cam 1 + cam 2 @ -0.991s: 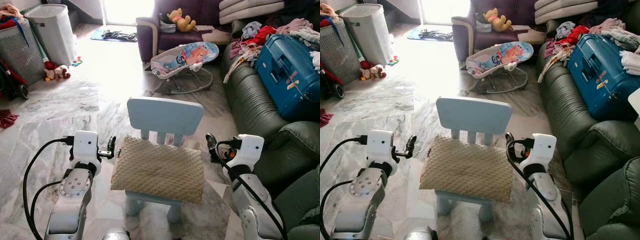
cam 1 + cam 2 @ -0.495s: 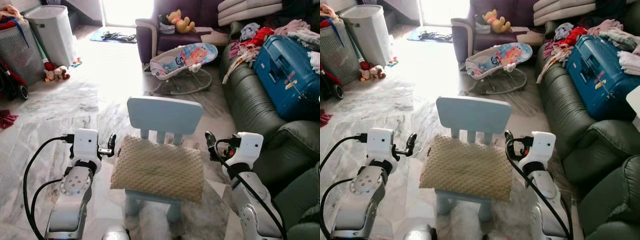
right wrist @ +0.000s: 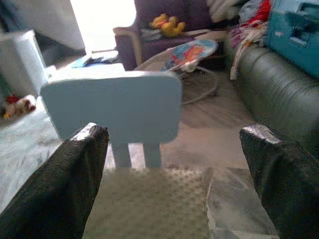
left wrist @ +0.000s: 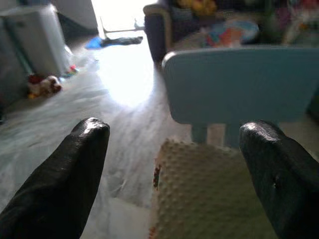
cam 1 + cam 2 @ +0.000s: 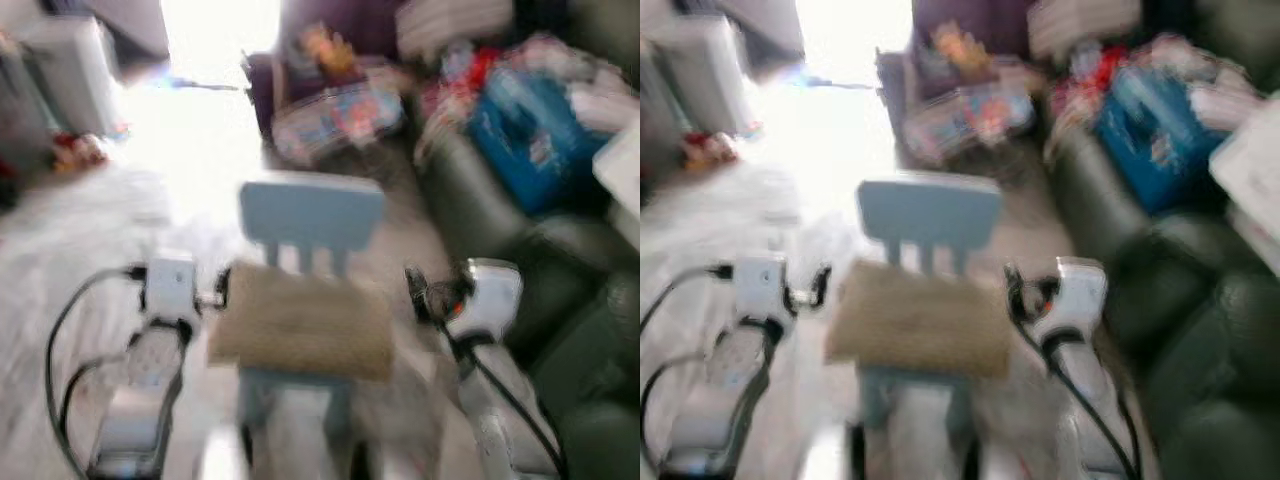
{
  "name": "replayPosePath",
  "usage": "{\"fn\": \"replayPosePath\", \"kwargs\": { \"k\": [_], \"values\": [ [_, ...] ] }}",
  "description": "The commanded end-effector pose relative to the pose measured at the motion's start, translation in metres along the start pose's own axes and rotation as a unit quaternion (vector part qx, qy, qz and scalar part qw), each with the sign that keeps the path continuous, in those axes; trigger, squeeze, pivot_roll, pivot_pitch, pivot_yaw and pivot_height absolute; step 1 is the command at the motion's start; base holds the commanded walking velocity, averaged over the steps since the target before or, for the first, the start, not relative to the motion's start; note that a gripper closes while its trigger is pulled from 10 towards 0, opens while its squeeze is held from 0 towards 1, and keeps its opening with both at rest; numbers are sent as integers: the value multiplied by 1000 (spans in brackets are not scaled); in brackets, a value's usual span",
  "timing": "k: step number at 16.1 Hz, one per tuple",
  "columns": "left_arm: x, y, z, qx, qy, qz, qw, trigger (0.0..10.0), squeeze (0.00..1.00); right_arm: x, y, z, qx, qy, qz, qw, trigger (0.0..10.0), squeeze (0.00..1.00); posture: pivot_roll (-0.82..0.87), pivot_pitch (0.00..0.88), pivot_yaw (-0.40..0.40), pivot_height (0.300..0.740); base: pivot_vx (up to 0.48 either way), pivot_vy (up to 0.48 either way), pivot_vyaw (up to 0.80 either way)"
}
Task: Move the pillow to the sofa
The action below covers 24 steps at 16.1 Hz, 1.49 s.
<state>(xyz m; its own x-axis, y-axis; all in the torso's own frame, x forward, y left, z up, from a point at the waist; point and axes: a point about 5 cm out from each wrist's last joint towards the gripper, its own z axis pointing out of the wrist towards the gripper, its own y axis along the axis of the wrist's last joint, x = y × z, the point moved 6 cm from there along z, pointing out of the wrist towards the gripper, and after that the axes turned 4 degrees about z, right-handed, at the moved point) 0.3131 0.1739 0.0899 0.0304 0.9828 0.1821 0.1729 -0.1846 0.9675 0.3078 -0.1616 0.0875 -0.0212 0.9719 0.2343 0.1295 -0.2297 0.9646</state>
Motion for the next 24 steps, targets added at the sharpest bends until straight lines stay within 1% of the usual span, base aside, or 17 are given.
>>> {"fn": "replayPosePath", "kwargs": {
  "k": [1,2,4,7,13,16,21,24],
  "values": [
    [-1,-6,-2,11,0,6,1000,10000,0,0,-3,-1,5,1,4,1000,10000,0,22,0,-36,616,0,0,0],
    [0,-5,0,11,9,7,1000,10000,0,1,-2,0,0,3,4,1000,10000,0,22,0,-36,607,0,0,0],
    [0,-2,0,5,11,15,1000,10000,0,1,-2,0,0,4,4,1000,10000,0,22,0,-36,607,0,0,0],
    [0,-4,0,9,13,7,1000,10000,0,2,-3,1,0,7,5,1000,10000,0,20,0,-37,607,0,0,0],
    [-2,-4,1,11,12,8,1000,10000,0,4,-4,3,2,13,-4,1000,10000,0,20,0,-41,607,0,0,0],
    [0,-5,4,13,20,14,1000,10000,0,6,-4,3,2,21,-4,1000,10000,0,21,0,-44,607,0,0,0],
    [-2,-3,6,10,19,8,1000,10000,0,9,-4,4,4,32,-11,999,10000,0,19,0,-46,607,0,0,0],
    [-3,-1,7,7,20,3,1000,10000,0,9,-4,4,4,33,-9,999,10000,0,19,0,-46,607,250,0,0]
  ]
}}
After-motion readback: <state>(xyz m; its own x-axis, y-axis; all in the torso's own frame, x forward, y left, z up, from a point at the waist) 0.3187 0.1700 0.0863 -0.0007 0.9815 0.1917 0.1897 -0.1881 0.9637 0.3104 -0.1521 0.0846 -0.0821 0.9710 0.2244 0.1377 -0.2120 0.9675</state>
